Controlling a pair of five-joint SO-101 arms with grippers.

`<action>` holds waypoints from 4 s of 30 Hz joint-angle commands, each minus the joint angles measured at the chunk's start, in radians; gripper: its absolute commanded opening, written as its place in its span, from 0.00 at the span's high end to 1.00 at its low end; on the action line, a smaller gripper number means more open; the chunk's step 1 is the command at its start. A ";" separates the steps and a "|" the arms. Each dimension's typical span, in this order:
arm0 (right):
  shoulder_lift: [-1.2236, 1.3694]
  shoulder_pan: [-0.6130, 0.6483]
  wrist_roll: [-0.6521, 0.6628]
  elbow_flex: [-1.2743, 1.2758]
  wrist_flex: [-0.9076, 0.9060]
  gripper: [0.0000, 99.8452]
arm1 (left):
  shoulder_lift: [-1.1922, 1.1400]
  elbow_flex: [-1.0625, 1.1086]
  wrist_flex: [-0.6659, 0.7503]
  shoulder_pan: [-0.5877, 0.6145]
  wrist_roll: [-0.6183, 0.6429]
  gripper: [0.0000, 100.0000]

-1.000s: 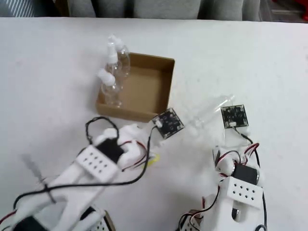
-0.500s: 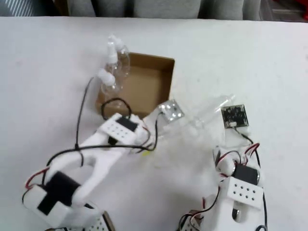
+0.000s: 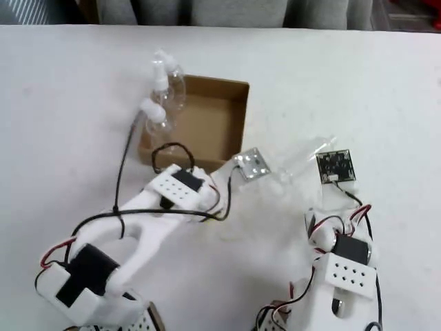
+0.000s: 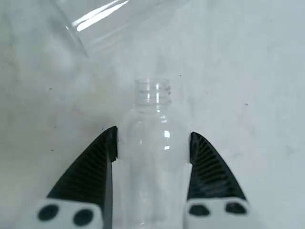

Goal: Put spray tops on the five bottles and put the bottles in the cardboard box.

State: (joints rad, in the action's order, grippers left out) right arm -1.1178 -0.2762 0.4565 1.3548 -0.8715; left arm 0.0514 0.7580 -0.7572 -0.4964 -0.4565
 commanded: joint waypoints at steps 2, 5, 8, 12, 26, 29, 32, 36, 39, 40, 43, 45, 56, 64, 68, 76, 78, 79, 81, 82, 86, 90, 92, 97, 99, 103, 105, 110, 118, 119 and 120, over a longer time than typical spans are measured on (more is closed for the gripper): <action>0.010 -0.007 0.009 -0.011 0.019 0.98 | 0.016 -0.009 -0.006 -0.030 -0.014 0.98; 0.010 -0.007 0.008 -0.011 0.019 0.98 | 0.047 -0.003 -0.086 -0.025 -0.015 0.98; 0.010 -0.007 0.006 -0.011 0.019 0.98 | 0.120 0.000 -0.222 -0.031 -0.020 0.98; 0.010 -0.007 0.006 -0.009 0.019 0.98 | 0.254 0.000 -0.361 0.024 -0.167 0.98; 0.010 -0.008 0.003 -0.008 0.019 0.98 | 0.460 0.190 -0.304 0.745 -0.540 0.98; 0.010 -0.008 0.003 -0.008 0.019 0.98 | 0.435 0.193 -0.135 0.911 -0.509 0.98; 0.010 -0.008 0.003 -0.008 0.019 0.98 | 0.390 0.189 -0.028 1.017 -0.459 0.98; 0.010 -0.010 0.003 -0.008 0.019 0.98 | 0.318 0.184 0.066 1.084 -0.338 0.98; 0.010 -0.013 0.003 -0.008 0.019 0.98 | 0.274 0.184 0.121 1.116 -0.250 0.98; 0.010 -0.013 0.003 -0.008 0.019 0.98 | 0.262 0.184 0.135 1.124 -0.233 0.98; 0.010 -0.013 0.003 -0.006 0.018 0.98 | 0.240 0.184 0.153 1.150 -0.212 0.94; 0.010 -0.013 0.003 -0.006 0.016 0.98 | 0.236 0.184 0.149 1.171 -0.210 0.87; 0.010 -0.013 0.003 0.006 0.019 0.98 | 0.239 0.127 0.078 1.308 -0.209 0.75; 0.010 -0.008 0.003 0.006 0.019 0.98 | 0.239 -0.074 -0.336 1.234 0.048 0.93; 0.010 -0.008 0.003 0.006 0.019 0.98 | 0.237 -0.075 -0.364 1.118 0.130 0.93; 0.010 -0.008 0.003 0.006 0.019 0.98 | 0.228 0.087 -0.094 0.957 0.419 0.93; 0.010 -0.008 0.005 0.006 0.019 0.98 | 0.226 0.110 -0.048 0.980 0.446 0.93; 0.010 -0.008 0.005 0.006 0.019 0.98 | 0.225 0.110 -0.049 0.987 0.446 0.93; 0.010 -0.008 0.005 0.006 0.019 0.98 | 0.208 0.106 -0.049 0.998 0.454 0.93; 0.008 -0.008 0.005 0.006 0.019 0.98 | 0.186 0.089 -0.051 1.007 0.462 0.93; 0.008 -0.008 0.006 0.006 0.019 0.98 | 0.022 -0.064 -0.135 1.086 0.520 0.94; 0.008 -0.008 0.006 0.006 0.019 0.98 | -0.170 -0.255 -0.269 1.130 0.605 0.94; 0.007 -0.008 0.006 0.006 0.019 0.98 | -0.239 -0.334 -0.311 1.150 0.638 0.94; 0.005 -0.008 0.008 0.006 0.019 0.98 | -0.321 -0.473 -0.348 1.205 0.703 0.94; 0.005 -0.008 0.008 0.008 0.019 0.98 | -0.332 -0.514 -0.336 1.230 0.732 0.94; 0.005 -0.008 0.009 0.008 0.019 0.98 | -0.334 -0.575 -0.279 1.256 0.783 0.93; 0.005 -0.008 0.009 0.008 0.019 0.98 | -0.346 -0.598 -0.252 1.267 0.822 0.93; 0.007 -0.008 0.009 0.008 0.019 0.98 | -0.437 -0.678 -0.172 1.264 0.976 0.93; 0.008 -0.008 0.011 0.008 0.019 0.98 | -0.435 -0.806 -0.285 1.191 1.017 0.90; 0.008 -0.008 0.011 0.008 0.019 0.98 | -0.415 -0.809 -0.308 1.190 1.019 0.88; 0.008 -0.008 0.011 0.008 0.019 0.98 | -0.394 -0.809 -0.325 1.190 1.031 0.85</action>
State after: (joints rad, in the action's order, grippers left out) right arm -1.1178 -0.2762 0.4565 1.3656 -0.8684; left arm -0.4273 0.0199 -0.9996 0.7265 0.5485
